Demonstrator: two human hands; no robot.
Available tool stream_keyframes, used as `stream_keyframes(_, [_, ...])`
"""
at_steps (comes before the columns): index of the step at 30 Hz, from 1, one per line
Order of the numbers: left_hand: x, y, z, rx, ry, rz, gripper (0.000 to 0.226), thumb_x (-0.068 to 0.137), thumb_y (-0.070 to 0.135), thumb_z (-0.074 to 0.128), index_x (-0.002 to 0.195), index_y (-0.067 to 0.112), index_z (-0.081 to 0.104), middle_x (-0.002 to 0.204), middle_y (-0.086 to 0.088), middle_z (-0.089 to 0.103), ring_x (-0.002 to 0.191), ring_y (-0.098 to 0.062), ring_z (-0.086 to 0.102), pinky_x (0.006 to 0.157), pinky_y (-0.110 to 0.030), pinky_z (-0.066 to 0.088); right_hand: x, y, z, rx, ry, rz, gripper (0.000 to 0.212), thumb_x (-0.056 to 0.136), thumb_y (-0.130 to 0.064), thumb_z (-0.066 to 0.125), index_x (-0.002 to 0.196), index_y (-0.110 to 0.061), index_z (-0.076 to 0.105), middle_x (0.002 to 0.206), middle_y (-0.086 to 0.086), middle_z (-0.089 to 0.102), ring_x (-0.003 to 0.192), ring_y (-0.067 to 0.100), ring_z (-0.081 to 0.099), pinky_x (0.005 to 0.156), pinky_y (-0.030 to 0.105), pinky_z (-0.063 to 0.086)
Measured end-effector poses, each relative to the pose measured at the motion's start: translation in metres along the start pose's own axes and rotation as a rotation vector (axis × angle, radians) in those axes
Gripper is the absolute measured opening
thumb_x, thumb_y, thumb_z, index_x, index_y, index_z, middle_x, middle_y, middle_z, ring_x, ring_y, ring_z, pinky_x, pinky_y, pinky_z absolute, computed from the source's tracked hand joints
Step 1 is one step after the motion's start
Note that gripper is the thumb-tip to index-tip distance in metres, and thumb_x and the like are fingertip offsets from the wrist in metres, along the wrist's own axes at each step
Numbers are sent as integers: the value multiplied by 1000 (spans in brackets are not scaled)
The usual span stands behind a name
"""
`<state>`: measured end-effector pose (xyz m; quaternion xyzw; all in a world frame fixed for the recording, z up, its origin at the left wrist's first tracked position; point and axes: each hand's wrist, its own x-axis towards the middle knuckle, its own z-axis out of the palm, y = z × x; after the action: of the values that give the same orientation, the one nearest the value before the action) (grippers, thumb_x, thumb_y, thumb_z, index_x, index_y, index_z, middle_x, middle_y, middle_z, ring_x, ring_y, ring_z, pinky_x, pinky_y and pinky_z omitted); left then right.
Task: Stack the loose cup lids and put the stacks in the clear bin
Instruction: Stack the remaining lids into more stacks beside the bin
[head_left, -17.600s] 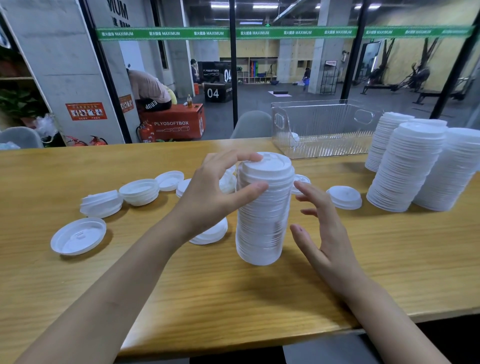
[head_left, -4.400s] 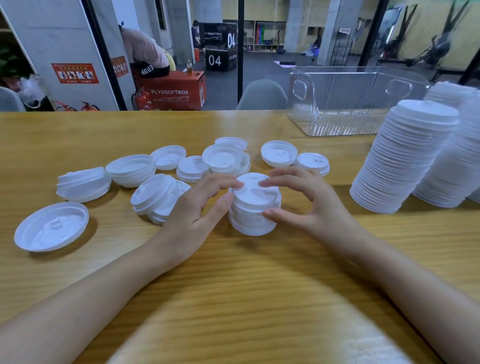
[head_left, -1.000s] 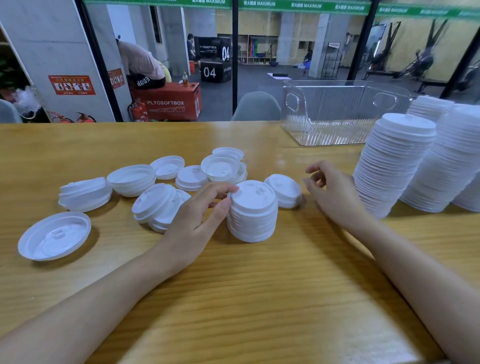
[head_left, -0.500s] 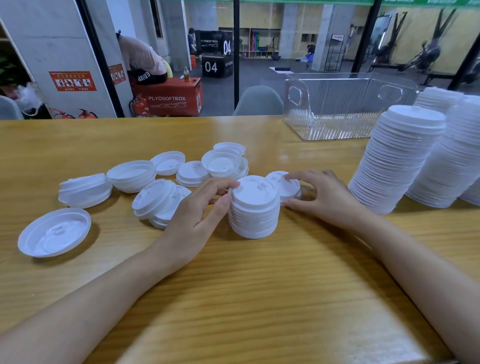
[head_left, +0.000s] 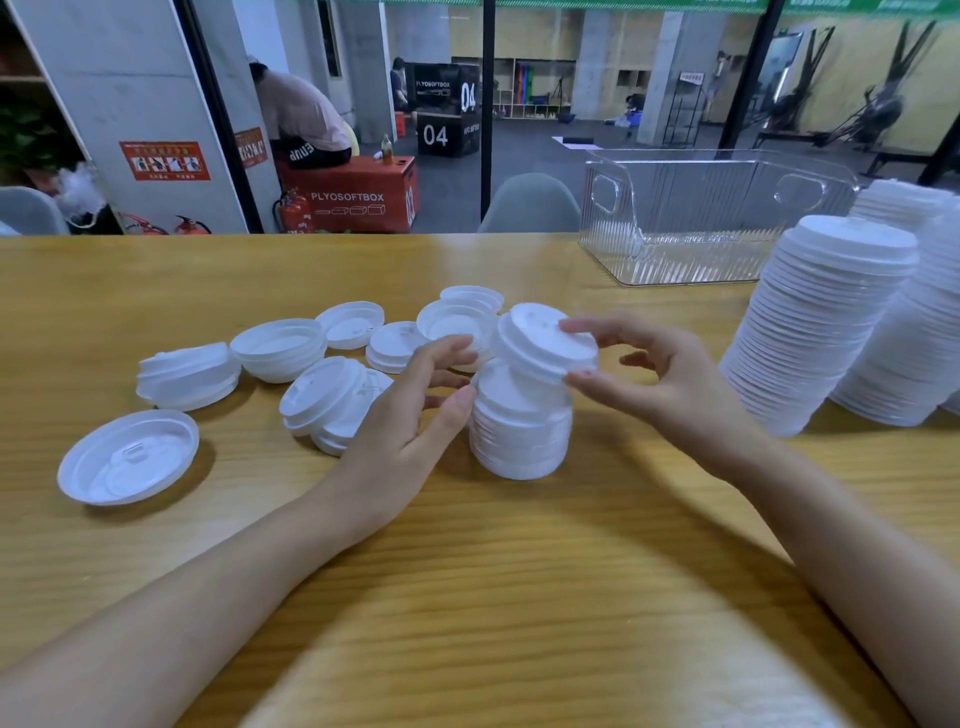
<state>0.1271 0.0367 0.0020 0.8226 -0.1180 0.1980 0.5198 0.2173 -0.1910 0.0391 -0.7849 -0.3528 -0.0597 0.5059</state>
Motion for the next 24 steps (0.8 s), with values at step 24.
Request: stream_keyframes(24, [2,1,-1,62,-46,-20,53,87,37,65,136,28,47,131,17,56,126,-4,49,103,-23,41,-2,1,11,-158,-92,-126,50,67,-62,71,113,-47,61,126,-33,54,124,4,43,96,7,29])
